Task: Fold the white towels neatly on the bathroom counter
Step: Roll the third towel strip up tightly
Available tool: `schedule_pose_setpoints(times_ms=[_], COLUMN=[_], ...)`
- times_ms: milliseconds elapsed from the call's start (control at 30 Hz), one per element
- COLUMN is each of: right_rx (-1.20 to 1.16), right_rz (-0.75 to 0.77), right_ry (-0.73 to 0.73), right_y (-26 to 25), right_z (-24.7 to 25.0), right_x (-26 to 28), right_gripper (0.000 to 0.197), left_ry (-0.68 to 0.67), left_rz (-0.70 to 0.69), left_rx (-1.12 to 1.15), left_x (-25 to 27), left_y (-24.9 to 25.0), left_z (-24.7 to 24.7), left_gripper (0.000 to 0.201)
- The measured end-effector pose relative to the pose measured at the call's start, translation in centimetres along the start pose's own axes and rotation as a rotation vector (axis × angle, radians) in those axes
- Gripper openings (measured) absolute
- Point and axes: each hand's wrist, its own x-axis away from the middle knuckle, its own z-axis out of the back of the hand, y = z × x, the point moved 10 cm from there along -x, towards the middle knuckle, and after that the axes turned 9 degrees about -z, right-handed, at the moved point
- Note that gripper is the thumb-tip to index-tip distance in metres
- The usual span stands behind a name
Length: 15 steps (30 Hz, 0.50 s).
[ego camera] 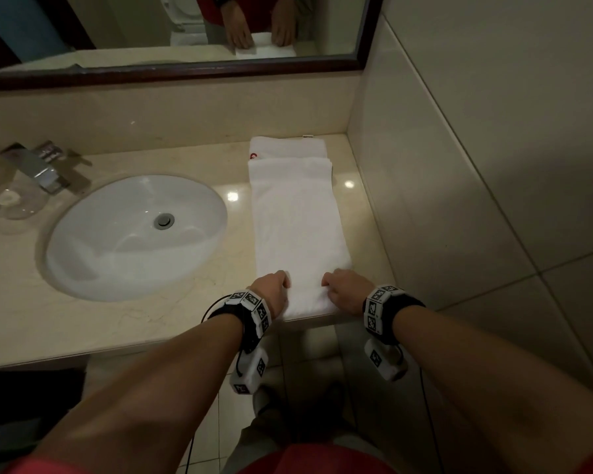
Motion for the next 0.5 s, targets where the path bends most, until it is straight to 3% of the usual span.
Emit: schedule_pose_setpoints(times_ms=[133, 233, 400, 500], right_rx=[0.147, 0.164, 0.188, 0.281], right_rz=[0.017, 0.025, 0.082, 0.142], right_ry=[0.177, 0.299, 0.312, 0.312], right_y=[-0.3, -0.4, -1.4, -2.5], right_z=[1.1, 2.0, 1.8, 1.9], right_x=[-0.3, 0.0, 0.4, 0.7], right_gripper=[0.033, 0.031, 0.025, 0.029], left_ry=[0.126, 0.11, 0.108, 0.027], left_rz=[-0.05, -0.15, -0.213, -0.216], left_rx=[-0.128, -0.155, -0.24, -0.37], left_x=[-0.1, -0.3, 0.1, 0.5], left_y=[0.7, 1.9, 2.6, 2.6], left_z=[1.9, 1.3, 0.6, 0.0], left_gripper=[0.017, 0.019, 0.014, 0.043])
